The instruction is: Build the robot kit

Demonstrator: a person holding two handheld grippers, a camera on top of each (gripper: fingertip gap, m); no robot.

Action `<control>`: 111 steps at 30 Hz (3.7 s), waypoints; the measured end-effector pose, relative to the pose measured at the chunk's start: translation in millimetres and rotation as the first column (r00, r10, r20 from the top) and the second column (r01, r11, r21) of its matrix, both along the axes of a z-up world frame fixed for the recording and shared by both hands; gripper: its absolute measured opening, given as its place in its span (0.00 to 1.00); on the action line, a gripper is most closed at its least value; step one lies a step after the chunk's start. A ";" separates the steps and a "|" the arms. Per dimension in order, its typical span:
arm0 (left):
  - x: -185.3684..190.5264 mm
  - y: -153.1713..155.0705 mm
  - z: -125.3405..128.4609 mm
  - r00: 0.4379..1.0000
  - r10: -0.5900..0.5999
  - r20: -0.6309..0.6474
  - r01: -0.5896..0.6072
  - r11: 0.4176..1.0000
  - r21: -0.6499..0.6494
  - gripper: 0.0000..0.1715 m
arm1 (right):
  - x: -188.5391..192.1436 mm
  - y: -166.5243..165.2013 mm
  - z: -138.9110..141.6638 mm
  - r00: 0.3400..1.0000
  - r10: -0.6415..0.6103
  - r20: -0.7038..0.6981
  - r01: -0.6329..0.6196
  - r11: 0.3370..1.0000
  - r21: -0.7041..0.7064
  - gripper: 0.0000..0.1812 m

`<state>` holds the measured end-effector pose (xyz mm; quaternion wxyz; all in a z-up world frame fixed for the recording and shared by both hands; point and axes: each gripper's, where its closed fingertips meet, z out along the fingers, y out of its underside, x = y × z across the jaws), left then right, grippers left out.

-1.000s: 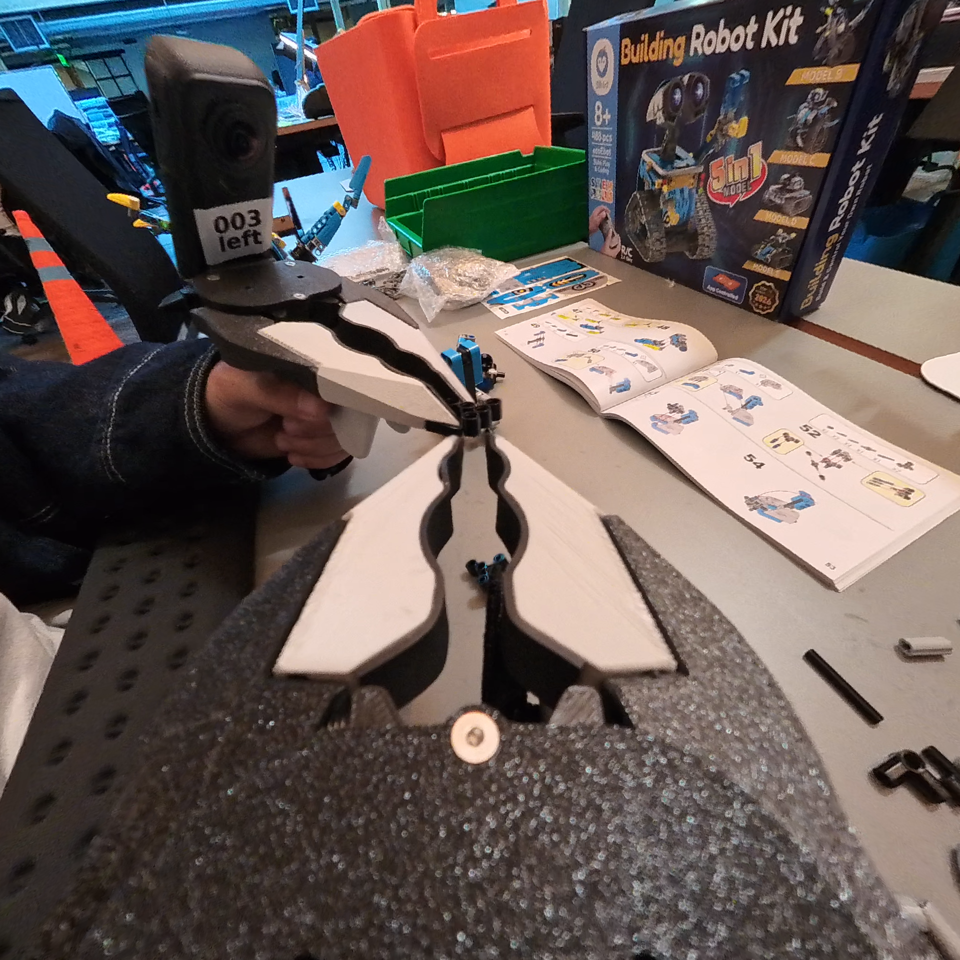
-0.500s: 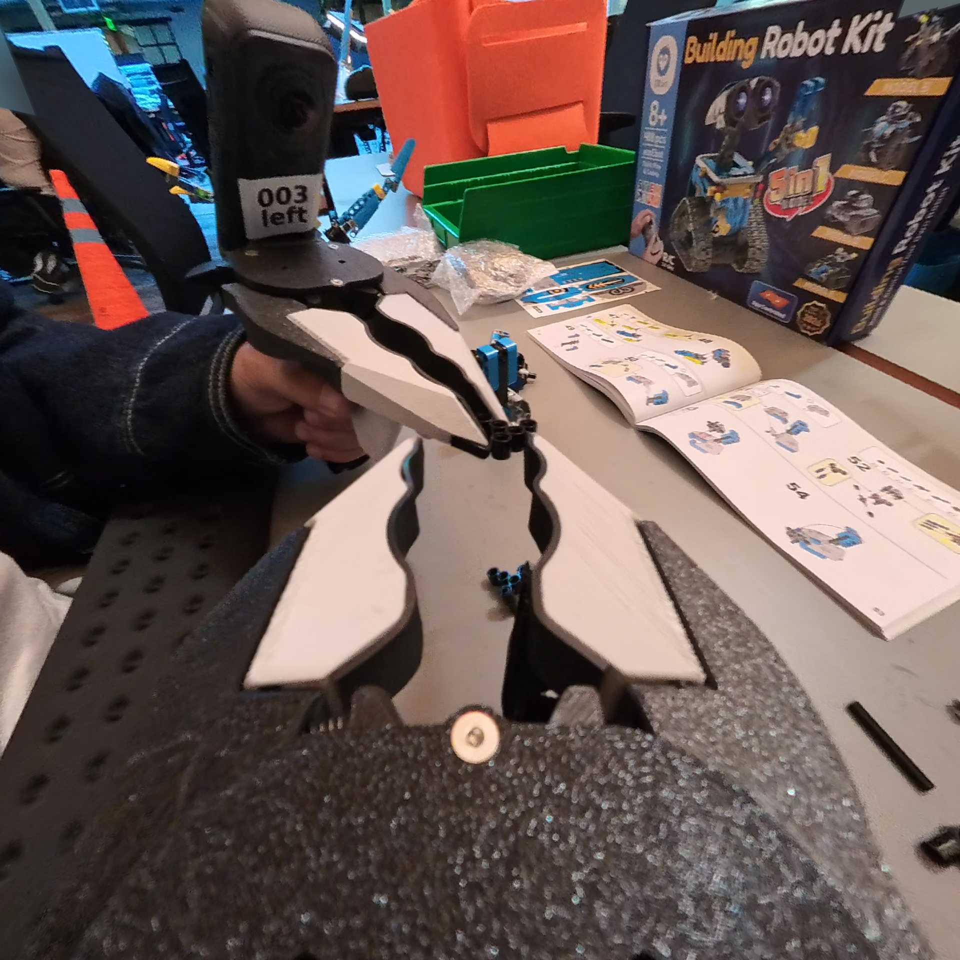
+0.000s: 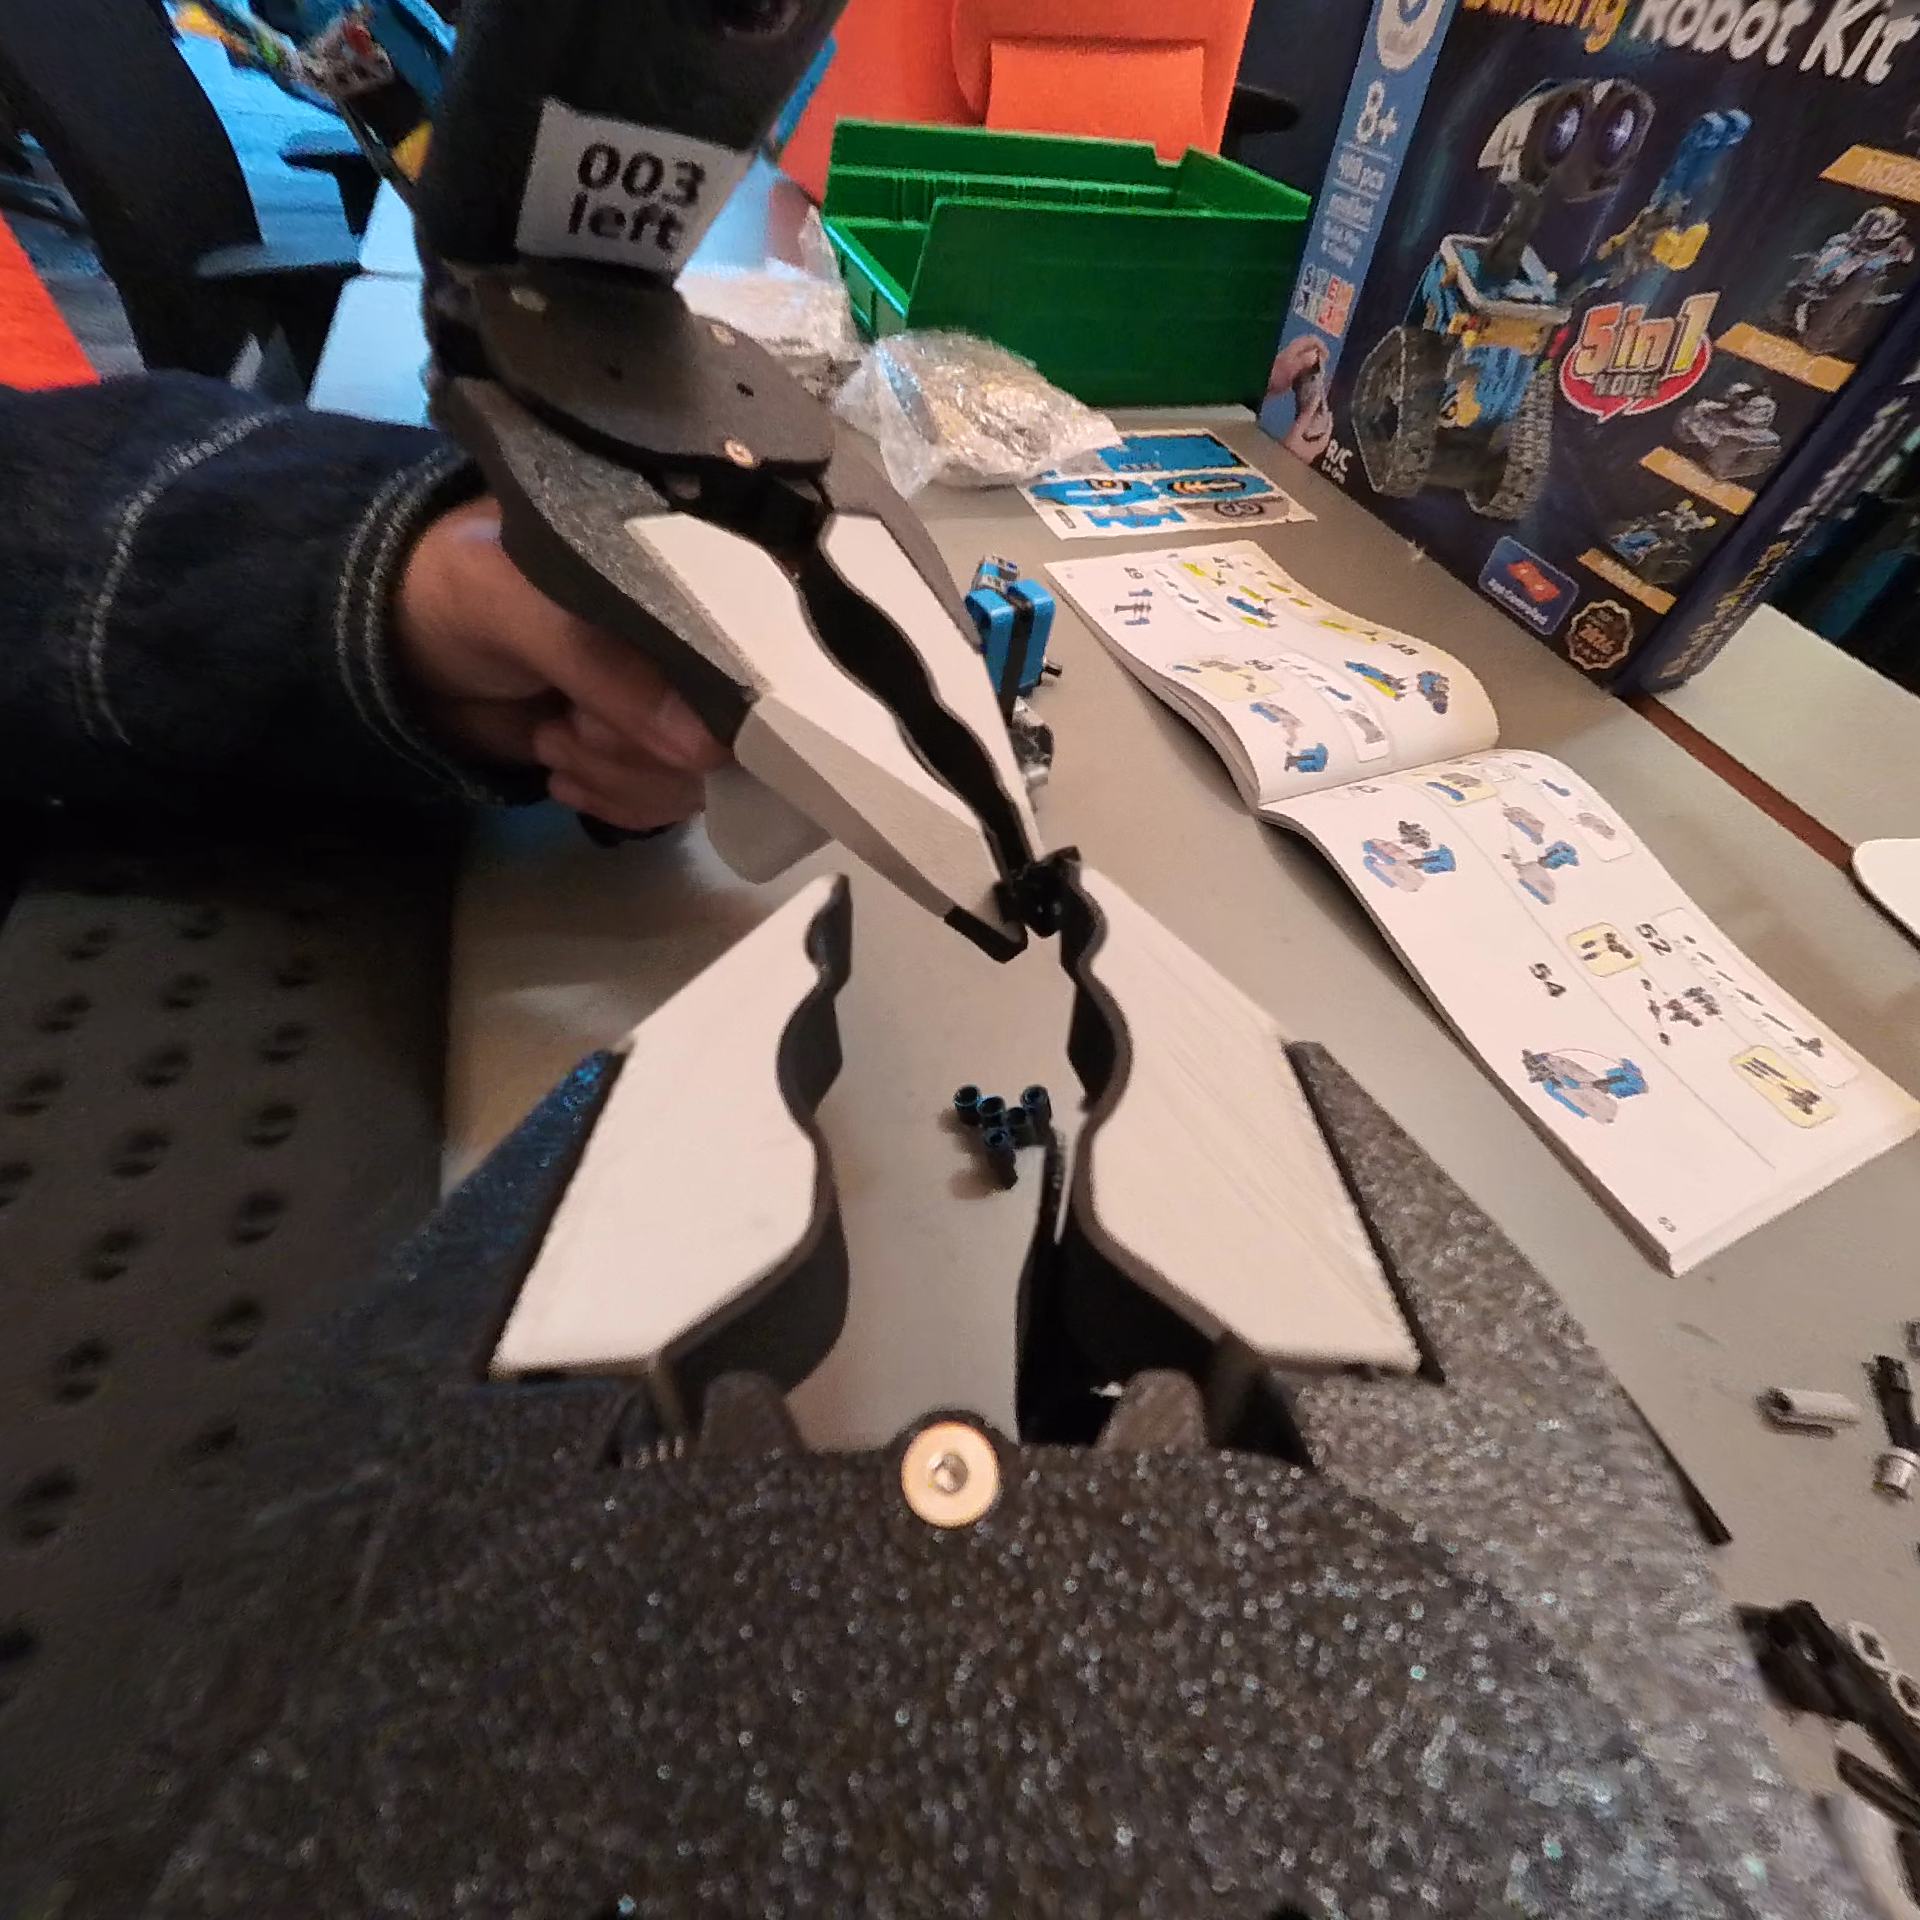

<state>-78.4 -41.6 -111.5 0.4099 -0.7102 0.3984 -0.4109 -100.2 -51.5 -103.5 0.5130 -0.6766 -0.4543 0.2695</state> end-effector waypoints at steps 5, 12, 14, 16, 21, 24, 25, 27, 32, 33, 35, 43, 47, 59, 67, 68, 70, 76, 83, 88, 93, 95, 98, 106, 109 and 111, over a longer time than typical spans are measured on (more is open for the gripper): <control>-14.9 16.1 3.1 0.993 0.111 -0.038 -0.106 0.988 0.110 0.04 | 40.0 31.8 7.0 0.986 -0.164 0.027 0.165 0.985 -0.054 0.16; -16.7 18.1 -0.1 0.991 0.120 -0.051 -0.114 0.988 0.104 0.04 | 69.5 43.4 -58.6 0.926 0.081 0.368 0.046 0.945 -0.323 0.15; -16.8 18.3 -1.5 0.991 0.121 -0.061 -0.114 0.987 0.111 0.04 | 72.4 53.8 -63.7 0.895 0.111 0.432 0.021 0.957 -0.289 0.17; -16.5 17.7 -2.6 0.991 0.118 -0.069 -0.110 0.987 0.114 0.04 | 85.4 66.3 -68.9 0.849 0.115 0.516 0.030 0.964 -0.264 0.17; -14.7 15.7 -3.4 0.993 0.100 -0.065 -0.094 0.991 0.097 0.04 | 88.9 68.2 -74.5 0.842 0.281 0.461 -0.084 0.912 -0.402 0.15; -14.3 14.9 -3.3 0.994 0.094 -0.061 -0.088 0.992 0.090 0.04 | 93.5 65.0 -74.6 0.838 0.403 0.369 -0.208 0.860 -0.466 0.14; -14.2 14.7 -3.3 0.994 0.092 -0.060 -0.086 0.992 0.089 0.04 | 95.4 65.4 -73.3 0.834 0.428 0.347 -0.243 0.851 -0.466 0.14; -13.8 14.2 -4.3 0.994 0.087 -0.062 -0.082 0.993 0.084 0.04 | 96.1 70.0 -70.9 0.826 0.461 0.325 -0.299 0.846 -0.441 0.14; -12.5 13.4 -7.2 0.994 0.079 -0.077 -0.072 0.994 0.084 0.04 | 91.6 73.4 -75.2 0.774 0.532 0.342 -0.367 0.818 -0.442 0.11; -12.5 13.4 -7.7 0.994 0.078 -0.080 -0.071 0.994 0.084 0.04 | 93.6 75.0 -80.0 0.760 0.535 0.369 -0.359 0.819 -0.447 0.12; -11.8 12.6 -8.9 0.994 0.073 -0.086 -0.066 0.994 0.082 0.04 | 92.5 74.2 -83.0 0.750 0.545 0.374 -0.370 0.815 -0.445 0.11; -11.2 12.0 -9.4 0.994 0.070 -0.089 -0.062 0.995 0.084 0.04 | 92.9 69.2 -85.0 0.750 0.512 0.418 -0.380 0.852 -0.361 0.08; -11.3 11.8 -10.0 0.993 0.070 -0.093 -0.062 0.994 0.086 0.04 | 94.4 65.9 -85.0 0.762 0.498 0.413 -0.368 0.859 -0.356 0.03; -9.0 8.9 -9.1 0.997 0.048 -0.063 -0.045 0.998 0.040 0.04 | 90.9 64.3 -85.3 0.800 0.490 0.346 -0.339 0.845 -0.414 0.02; -12.1 11.3 -0.7 0.998 0.048 0.033 -0.046 0.998 -0.048 0.04 | 54.2 45.5 -31.6 0.852 0.395 0.343 -0.330 0.915 -0.233 0.02; -12.3 11.0 0.2 0.998 0.044 0.046 -0.041 0.997 -0.065 0.04 | 45.5 37.1 -20.5 0.863 0.387 0.325 -0.342 0.921 -0.188 0.02; -12.2 9.7 0.3 0.998 0.034 0.060 -0.028 0.996 -0.090 0.04 | 34.6 29.4 -6.8 0.895 0.330 0.301 -0.313 0.944 -0.103 0.02; -9.1 2.9 5.8 0.992 -0.003 0.123 0.021 0.989 -0.145 0.04 | 13.9 13.0 -0.1 0.953 0.245 0.175 -0.244 0.969 -0.030 0.02; -8.8 -0.4 11.0 0.987 -0.024 0.157 0.048 0.987 -0.150 0.04 | 11.0 8.0 4.7 0.963 0.213 0.167 -0.218 0.976 0.011 0.02; -7.0 -2.5 9.9 0.988 -0.037 0.149 0.058 0.988 -0.145 0.04 | 10.3 7.7 6.7 0.965 0.213 0.152 -0.219 0.976 0.019 0.02; -4.9 -4.1 7.2 0.991 -0.040 0.131 0.059 0.989 -0.138 0.04 | 7.2 6.5 7.3 0.968 0.222 0.117 -0.223 0.975 -0.002 0.02; -5.4 -2.7 6.0 0.993 -0.030 0.117 0.044 0.991 -0.124 0.04 | 6.6 7.9 5.9 0.970 0.209 0.128 -0.211 0.977 0.002 0.01; -5.6 -0.6 6.2 0.994 -0.018 0.108 0.030 0.994 -0.107 0.04 | 7.2 9.7 5.6 0.972 0.205 0.111 -0.204 0.979 -0.020 0.02; -8.3 -0.1 18.1 0.986 -0.021 0.168 0.037 0.995 -0.092 0.04 | 25.4 18.2 14.9 0.988 0.151 0.001 -0.151 0.985 -0.078 0.09; -11.2 3.7 20.5 0.981 -0.002 0.192 0.025 0.993 -0.114 0.04 | 29.3 20.1 19.0 0.987 0.150 -0.048 -0.156 0.979 -0.134 0.09; -12.9 6.0 19.5 0.982 0.010 0.189 0.013 0.993 -0.119 0.04 | 37.6 28.4 11.2 0.994 0.104 0.015 -0.101 0.987 -0.123 0.09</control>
